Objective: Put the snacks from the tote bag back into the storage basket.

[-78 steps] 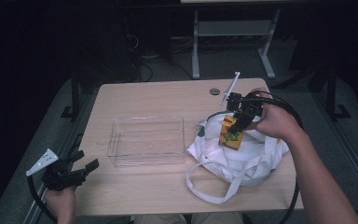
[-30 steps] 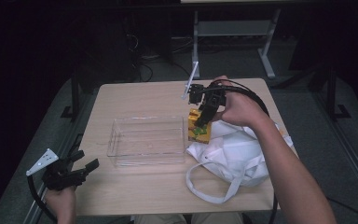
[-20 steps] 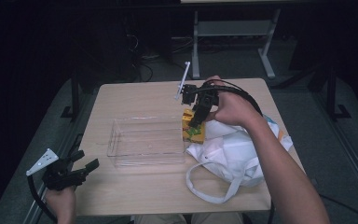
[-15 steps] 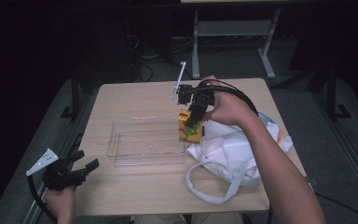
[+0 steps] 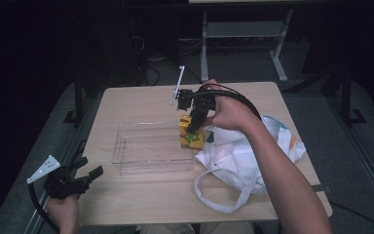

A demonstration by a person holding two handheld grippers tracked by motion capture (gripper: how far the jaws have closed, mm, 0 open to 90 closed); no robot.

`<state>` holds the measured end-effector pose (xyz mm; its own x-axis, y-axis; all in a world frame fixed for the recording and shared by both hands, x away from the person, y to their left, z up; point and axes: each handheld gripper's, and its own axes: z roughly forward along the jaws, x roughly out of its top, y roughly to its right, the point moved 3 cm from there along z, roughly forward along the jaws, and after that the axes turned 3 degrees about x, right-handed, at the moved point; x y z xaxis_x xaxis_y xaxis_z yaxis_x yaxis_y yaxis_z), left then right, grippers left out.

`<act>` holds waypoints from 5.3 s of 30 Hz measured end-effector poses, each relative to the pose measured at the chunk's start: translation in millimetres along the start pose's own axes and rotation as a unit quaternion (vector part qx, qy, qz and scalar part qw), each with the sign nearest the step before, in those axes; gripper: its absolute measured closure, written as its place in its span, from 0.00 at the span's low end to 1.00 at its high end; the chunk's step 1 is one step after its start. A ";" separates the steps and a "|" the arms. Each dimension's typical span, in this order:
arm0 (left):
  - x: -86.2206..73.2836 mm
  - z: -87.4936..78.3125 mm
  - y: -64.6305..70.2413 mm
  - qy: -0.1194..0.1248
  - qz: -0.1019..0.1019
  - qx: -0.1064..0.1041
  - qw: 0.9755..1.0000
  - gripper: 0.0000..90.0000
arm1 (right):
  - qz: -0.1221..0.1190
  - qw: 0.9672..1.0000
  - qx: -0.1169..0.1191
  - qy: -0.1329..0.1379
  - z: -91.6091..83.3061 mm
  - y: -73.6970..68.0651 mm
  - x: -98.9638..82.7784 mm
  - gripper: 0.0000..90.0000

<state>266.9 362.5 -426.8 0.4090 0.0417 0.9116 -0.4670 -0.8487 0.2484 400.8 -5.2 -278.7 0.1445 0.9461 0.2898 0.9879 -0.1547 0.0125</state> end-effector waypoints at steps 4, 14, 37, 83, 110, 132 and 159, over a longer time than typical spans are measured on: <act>0.2 -0.1 0.1 0.001 0.001 -0.001 1.000 0.14 | -0.001 1.000 0.001 0.002 1.9 -1.2 4.4 0.58; 0.3 -0.2 0.2 0.002 -0.001 0.000 1.000 0.14 | -0.005 1.000 0.006 0.001 7.8 -0.8 10.8 0.58; 0.3 -1.0 -0.2 0.001 0.003 -0.001 1.000 0.14 | -0.018 1.000 0.011 -0.007 22.0 -2.6 25.1 0.58; 0.4 -0.7 0.2 0.001 0.001 -0.001 1.000 0.14 | -0.023 0.999 0.024 -0.008 57.4 0.2 26.6 0.58; 0.4 -0.5 0.5 -0.001 0.000 0.000 1.000 0.14 | -0.017 0.999 0.034 -0.005 80.3 1.0 19.8 0.58; 0.3 -0.3 0.2 0.000 0.000 -0.001 1.000 0.14 | -0.024 0.999 0.043 -0.006 100.8 -0.8 12.8 0.58; 0.4 -0.2 0.5 0.001 -0.001 -0.001 1.000 0.14 | -0.028 0.998 0.051 -0.001 109.4 -1.7 2.9 0.57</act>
<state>266.7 362.3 -426.2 0.4090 0.0444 0.9115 -0.4669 -0.8480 0.2508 405.7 29.0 -382.6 0.0896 0.9527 0.2904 0.9950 -0.0728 -0.0683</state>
